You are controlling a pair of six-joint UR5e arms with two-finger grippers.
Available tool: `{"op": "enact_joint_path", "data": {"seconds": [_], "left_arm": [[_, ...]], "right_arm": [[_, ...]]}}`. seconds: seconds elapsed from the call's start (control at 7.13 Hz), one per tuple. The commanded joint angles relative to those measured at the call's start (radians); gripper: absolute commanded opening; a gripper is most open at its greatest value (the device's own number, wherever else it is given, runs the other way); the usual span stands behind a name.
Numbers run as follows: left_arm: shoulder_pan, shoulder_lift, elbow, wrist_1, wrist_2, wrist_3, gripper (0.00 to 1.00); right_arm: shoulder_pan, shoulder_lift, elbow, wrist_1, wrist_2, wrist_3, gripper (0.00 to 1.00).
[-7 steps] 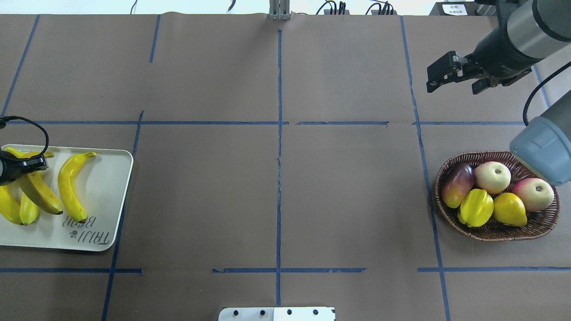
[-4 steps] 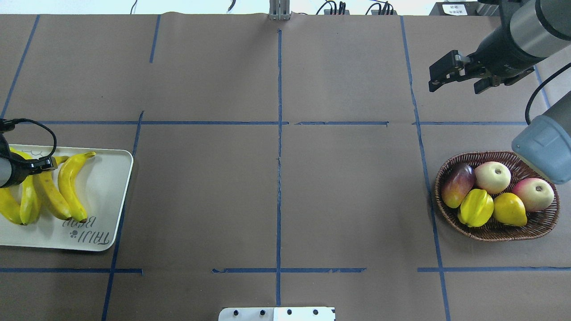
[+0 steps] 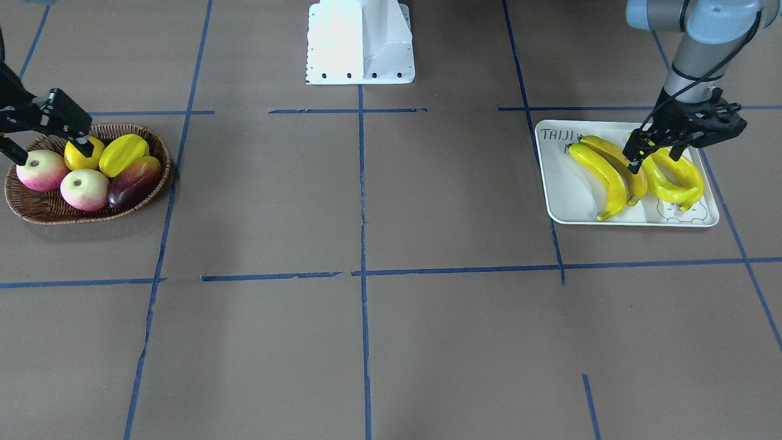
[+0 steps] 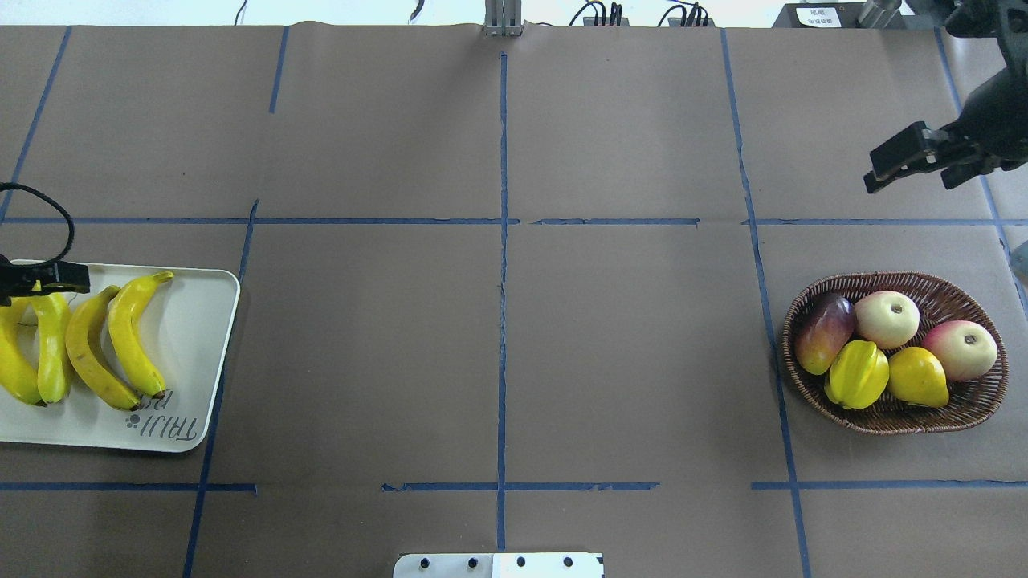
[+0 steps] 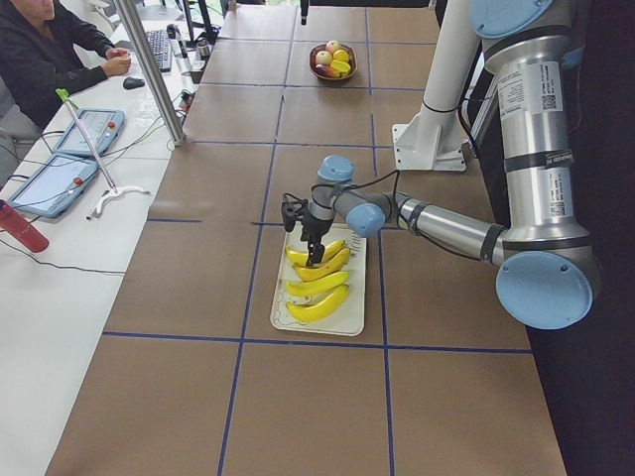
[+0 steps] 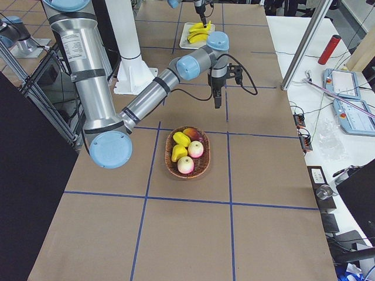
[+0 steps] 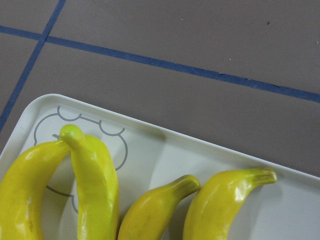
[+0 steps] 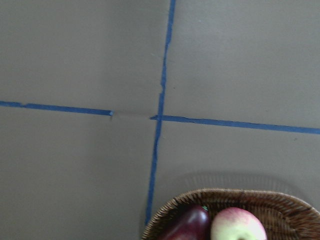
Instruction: Transfer all bananas from basket to plate
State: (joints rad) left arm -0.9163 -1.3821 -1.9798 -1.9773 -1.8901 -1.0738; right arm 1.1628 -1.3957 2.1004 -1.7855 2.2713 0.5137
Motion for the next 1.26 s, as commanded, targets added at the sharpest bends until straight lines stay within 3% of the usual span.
{"op": "enact_joint_path", "data": {"seconds": [0.0,0.42,0.7,0.84,1.12], "left_arm": [[-0.250,-0.003,-0.008,0.130,-0.179,0.351,1.00],[-0.522,-0.003,0.016,0.345,-0.352,0.807,1.00],[-0.599,-0.003,0.054,0.437,-0.374,0.957,1.00],[-0.631,-0.006,0.122,0.468,-0.458,1.039,1.00],[-0.680,-0.009,0.194,0.518,-0.478,1.159,1.00]], "right_arm": [[0.087,-0.130,-0.026,0.003,0.036,-0.244,1.00],[0.274,-0.210,-0.196,0.021,0.187,-0.449,1.00],[0.354,-0.218,-0.368,0.154,0.212,-0.639,1.00],[0.353,-0.191,-0.387,0.164,0.206,-0.641,1.00],[0.357,-0.204,-0.388,0.164,0.203,-0.650,1.00]]}}
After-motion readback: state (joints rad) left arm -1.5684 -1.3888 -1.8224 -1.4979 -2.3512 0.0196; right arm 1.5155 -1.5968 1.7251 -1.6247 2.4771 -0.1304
